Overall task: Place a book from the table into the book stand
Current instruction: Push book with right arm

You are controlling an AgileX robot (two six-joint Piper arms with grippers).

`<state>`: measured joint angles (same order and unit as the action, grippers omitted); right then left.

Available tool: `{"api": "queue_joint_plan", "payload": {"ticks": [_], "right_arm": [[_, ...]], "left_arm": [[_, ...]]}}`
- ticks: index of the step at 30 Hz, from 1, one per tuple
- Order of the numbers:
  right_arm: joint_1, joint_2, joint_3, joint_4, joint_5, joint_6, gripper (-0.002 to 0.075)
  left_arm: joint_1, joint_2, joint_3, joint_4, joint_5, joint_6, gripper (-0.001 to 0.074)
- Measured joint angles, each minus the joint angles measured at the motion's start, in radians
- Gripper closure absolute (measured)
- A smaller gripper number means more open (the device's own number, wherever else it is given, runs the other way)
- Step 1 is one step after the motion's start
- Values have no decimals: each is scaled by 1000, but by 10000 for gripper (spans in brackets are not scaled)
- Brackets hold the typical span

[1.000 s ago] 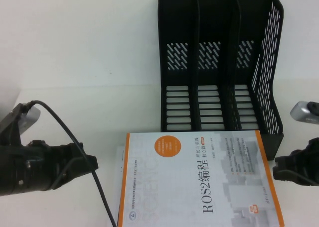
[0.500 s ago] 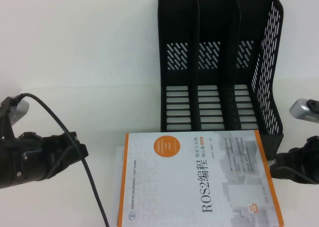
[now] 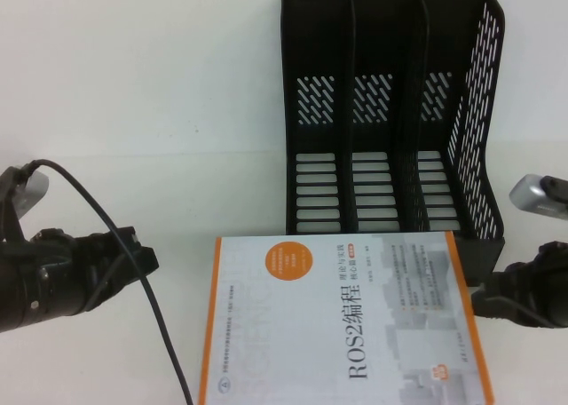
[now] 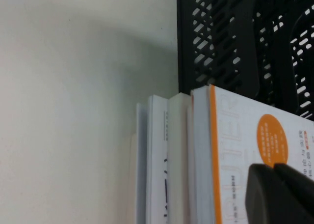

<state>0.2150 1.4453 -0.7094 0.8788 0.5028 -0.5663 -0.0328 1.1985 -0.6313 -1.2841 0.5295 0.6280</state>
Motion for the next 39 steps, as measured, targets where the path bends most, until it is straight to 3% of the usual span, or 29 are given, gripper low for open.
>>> {"api": "queue_joint_plan", "payload": {"ticks": [5,8,13,17,20,28,39], "right_arm": [[73,0,0,1,-44,0,725],[115,1,0,3,-69,0,725],[134,35,0,22,-85,0,725],[134,68,-12,40,-88,0,725],[134,86,-33,47,-77,0,725],[134,106,-66,49,-57,0,725],[134,119,-68,93,-57,-27,725]], "left_arm": [[0,0,-9,-14,26,23,731],[0,0,-27,-16,48,28,670],[0,0,-60,-14,79,26,410],[17,13,-92,1,142,26,297],[85,51,-114,3,267,26,277],[402,206,-137,5,583,96,269],[432,444,-137,-3,633,197,242]]}}
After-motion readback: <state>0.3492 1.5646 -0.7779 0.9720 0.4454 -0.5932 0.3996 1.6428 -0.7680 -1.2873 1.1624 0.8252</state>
